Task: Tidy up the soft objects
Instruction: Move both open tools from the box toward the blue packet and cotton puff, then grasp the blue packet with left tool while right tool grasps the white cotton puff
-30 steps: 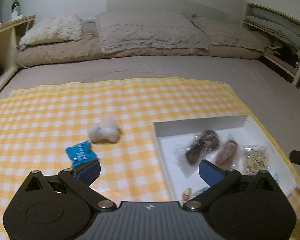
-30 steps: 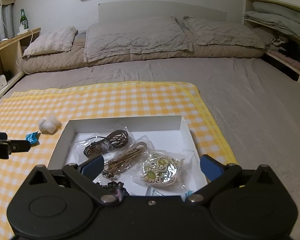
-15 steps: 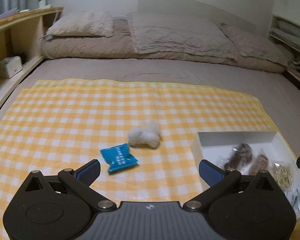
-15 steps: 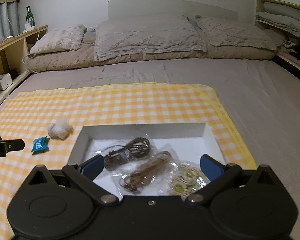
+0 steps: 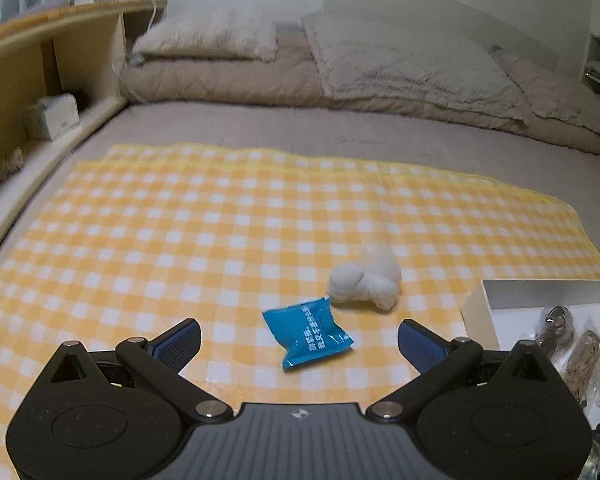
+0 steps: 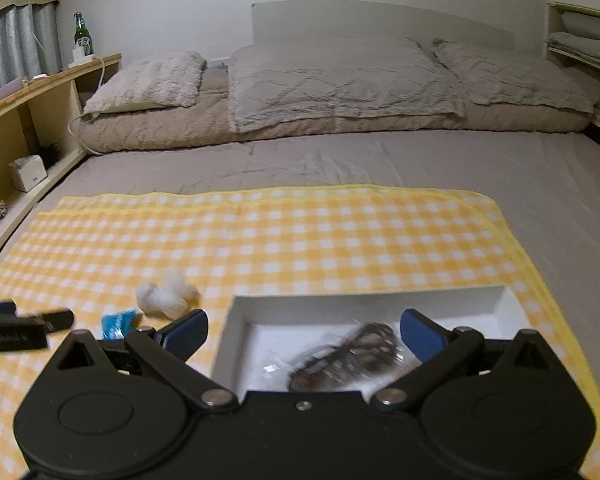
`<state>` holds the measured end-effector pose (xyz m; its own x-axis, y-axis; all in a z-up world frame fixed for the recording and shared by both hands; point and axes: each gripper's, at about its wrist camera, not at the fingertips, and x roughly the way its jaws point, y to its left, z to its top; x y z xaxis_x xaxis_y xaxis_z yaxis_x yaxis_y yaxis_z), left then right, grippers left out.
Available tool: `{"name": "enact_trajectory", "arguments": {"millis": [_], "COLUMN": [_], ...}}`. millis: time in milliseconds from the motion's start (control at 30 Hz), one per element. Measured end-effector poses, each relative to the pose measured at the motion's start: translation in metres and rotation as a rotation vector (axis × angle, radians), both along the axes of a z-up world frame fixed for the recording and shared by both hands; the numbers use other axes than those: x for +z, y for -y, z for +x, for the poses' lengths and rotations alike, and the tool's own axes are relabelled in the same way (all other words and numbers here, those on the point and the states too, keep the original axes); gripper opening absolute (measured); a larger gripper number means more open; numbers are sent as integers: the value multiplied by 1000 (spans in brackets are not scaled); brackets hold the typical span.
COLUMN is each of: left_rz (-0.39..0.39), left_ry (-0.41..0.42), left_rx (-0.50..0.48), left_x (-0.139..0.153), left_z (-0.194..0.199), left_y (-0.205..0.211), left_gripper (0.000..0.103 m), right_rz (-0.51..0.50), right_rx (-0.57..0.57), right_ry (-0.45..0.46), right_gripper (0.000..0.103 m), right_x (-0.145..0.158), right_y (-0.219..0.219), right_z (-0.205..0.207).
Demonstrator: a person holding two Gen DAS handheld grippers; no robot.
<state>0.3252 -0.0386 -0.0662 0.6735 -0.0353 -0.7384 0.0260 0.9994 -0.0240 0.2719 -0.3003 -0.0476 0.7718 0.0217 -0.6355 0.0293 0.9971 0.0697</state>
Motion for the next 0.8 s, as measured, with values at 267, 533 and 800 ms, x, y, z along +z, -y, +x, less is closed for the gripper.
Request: {"name": "enact_trajectory", "arguments": {"millis": [267,533,800], "left_rz": [-88,-102,-69], "left_ry": [-76,-131,-169], "left_rx": [29,59,74], "left_x": [-29,-57,-76], "left_z": [30,59,70], "left_y": [-2,4,8], "left_gripper": [103,103,93], "right_rz": [46,34,71], "right_rx": [17,31,55], "right_ry": [14,16,-12], "right_gripper": [103,103,103], "right_x": [-6,-18,-28], "right_y": [-31,-54,-65], "right_z": [36,69,114]}}
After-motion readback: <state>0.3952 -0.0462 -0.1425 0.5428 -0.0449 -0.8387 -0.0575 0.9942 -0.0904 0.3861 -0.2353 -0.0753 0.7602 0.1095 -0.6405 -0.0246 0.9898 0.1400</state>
